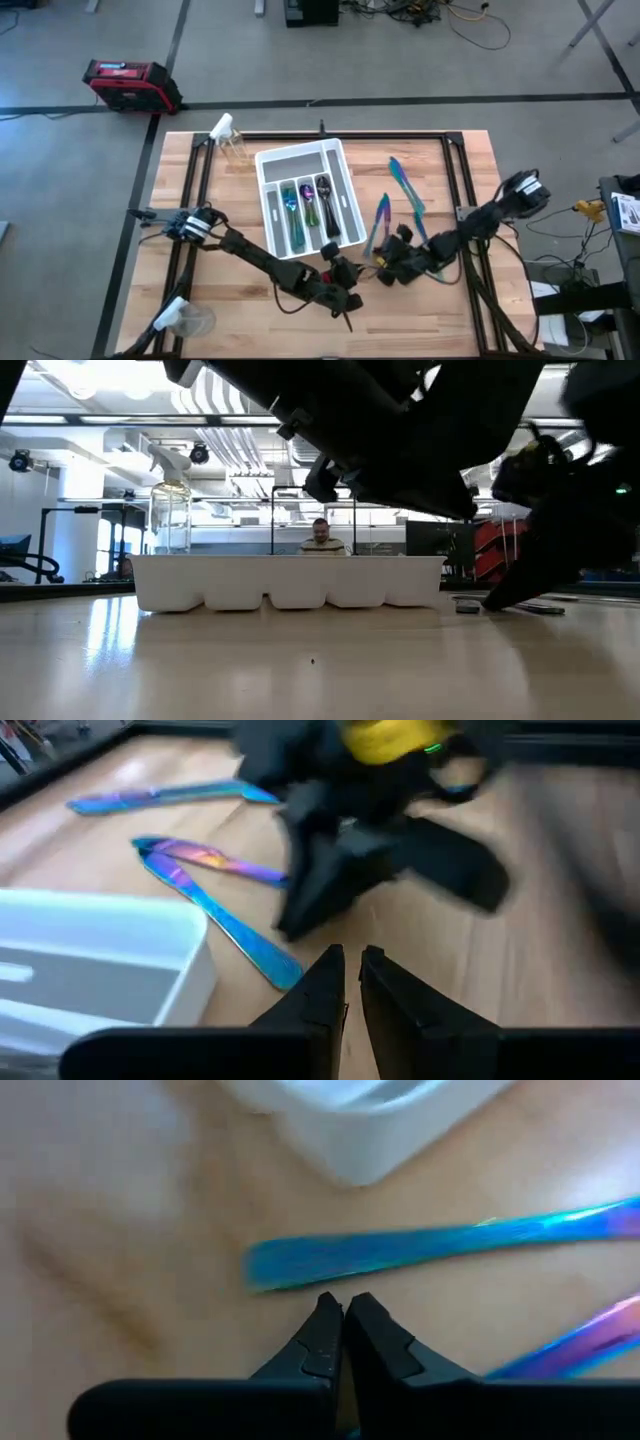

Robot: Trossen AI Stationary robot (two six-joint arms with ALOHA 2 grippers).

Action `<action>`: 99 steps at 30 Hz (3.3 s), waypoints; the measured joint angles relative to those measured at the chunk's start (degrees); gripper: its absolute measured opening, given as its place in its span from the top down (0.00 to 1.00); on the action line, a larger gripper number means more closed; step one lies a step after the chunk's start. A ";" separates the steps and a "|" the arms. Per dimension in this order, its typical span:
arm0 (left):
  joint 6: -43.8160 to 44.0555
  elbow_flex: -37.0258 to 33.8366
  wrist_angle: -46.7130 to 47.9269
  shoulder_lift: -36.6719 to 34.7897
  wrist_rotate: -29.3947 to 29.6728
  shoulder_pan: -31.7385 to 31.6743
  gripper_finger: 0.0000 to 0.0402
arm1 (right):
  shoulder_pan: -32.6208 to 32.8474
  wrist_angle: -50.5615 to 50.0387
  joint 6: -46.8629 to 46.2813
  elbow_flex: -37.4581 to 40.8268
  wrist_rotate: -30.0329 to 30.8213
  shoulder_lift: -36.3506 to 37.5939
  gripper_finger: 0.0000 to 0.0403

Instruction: Sort silverware

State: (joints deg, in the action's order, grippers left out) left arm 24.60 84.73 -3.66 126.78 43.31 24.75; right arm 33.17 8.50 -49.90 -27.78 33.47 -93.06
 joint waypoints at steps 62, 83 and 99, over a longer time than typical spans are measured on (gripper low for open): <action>-5.97 13.09 14.54 7.46 -11.25 3.27 0.94 | 3.47 2.05 10.25 -11.98 4.11 -8.28 1.00; 2.49 10.54 23.99 7.62 -7.55 -1.44 0.94 | 19.72 7.64 8.68 -19.22 5.52 -10.77 1.00; 17.10 16.07 47.87 6.56 -10.20 2.88 0.94 | 19.68 -26.93 -10.08 -27.97 7.09 -15.64 1.00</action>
State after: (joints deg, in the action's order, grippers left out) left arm 41.70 100.80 44.21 133.34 33.11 27.63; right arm 52.85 -18.42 -59.97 -55.75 40.56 -108.70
